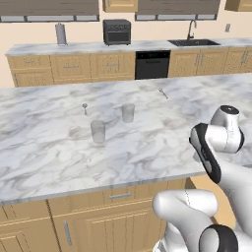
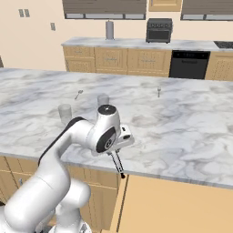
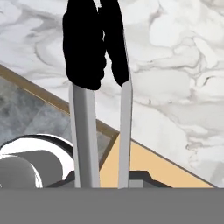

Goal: Take the tongs from the drawer on the right and place them on the dining counter next to the tray containing the hot dog.

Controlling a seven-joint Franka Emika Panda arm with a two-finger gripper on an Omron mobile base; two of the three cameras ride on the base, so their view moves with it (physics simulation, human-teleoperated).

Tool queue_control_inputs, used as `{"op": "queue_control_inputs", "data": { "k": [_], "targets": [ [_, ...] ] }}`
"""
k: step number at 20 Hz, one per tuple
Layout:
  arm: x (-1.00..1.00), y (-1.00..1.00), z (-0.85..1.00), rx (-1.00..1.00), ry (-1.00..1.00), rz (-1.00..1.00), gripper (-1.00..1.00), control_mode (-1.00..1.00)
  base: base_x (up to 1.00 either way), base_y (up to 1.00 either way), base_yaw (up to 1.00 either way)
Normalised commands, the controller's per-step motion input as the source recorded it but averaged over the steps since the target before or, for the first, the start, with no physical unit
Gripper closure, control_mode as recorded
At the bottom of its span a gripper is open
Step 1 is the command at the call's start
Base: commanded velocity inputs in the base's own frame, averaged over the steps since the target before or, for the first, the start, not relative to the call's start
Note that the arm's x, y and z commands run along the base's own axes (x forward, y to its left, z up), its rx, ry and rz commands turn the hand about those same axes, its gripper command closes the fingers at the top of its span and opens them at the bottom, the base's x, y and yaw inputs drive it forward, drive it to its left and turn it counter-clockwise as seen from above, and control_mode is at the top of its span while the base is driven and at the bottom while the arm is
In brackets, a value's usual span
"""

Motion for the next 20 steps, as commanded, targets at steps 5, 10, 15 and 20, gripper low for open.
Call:
{"op": "queue_control_inputs", "data": {
  "k": [5,10,15,20],
  "targets": [
    [0.03,0.47,0.44,0.00,0.00,0.02,1.00,-1.00,0.00,0.00,0.00],
    [0.12,0.53,0.52,0.00,0.00,0.00,1.00,-1.00,0.00,0.00,0.00],
    [0.27,0.55,0.41,0.00,0.00,0.00,1.00,-1.00,0.00,0.00,0.00],
    [0.30,0.53,0.30,0.00,-0.02,-0.01,1.00,-1.00,0.00,0.00,0.00]
  ]
}}
